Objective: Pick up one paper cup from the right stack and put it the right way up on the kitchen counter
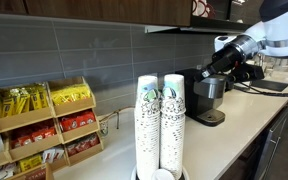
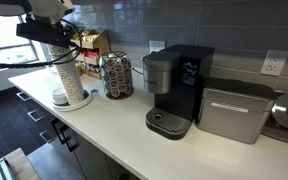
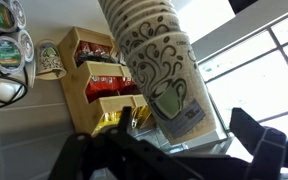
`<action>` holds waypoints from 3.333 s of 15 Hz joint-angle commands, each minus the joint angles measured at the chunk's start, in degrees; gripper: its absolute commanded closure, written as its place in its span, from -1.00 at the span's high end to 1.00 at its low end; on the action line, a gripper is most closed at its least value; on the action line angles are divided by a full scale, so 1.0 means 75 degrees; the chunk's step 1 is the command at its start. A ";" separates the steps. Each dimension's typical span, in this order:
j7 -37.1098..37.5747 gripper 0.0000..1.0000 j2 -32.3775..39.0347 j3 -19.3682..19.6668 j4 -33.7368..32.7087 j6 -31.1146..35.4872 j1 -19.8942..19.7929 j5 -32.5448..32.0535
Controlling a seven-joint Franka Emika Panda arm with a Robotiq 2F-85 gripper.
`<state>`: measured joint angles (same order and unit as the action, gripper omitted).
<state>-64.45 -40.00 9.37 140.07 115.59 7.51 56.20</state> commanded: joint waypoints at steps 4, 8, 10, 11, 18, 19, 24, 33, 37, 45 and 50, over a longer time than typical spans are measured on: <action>-0.1172 1.00 -0.0005 -0.0390 0.0291 0.0042 -0.0083 0.0923; -0.1633 1.00 0.0018 -0.0627 0.0398 0.0053 -0.0163 0.1171; -0.1891 1.00 0.0034 -0.0703 0.0408 0.0095 -0.0177 0.1323; -0.2012 1.00 0.0043 -0.0741 0.0415 0.0127 -0.0197 0.1400; -0.2779 1.00 0.0123 -0.1026 0.0500 0.0288 -0.0379 0.1868; -0.2846 1.00 0.0138 -0.1088 0.0509 0.0399 -0.0413 0.1944; -0.2989 1.00 0.0218 -0.1307 0.0519 0.0855 -0.0478 0.2126; -0.3504 0.42 0.0246 -0.1424 0.0496 0.1169 -0.0486 0.2771; -0.3667 -0.07 0.0222 -0.1440 0.0485 0.1193 -0.0522 0.2974; -0.3530 -0.17 0.0090 -0.1449 0.0255 0.1028 -0.0640 0.3043; -0.3394 -0.15 0.0140 -0.1473 0.0303 0.0913 -0.0692 0.2922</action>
<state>-90.38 -38.73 -0.96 141.71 123.60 3.37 78.22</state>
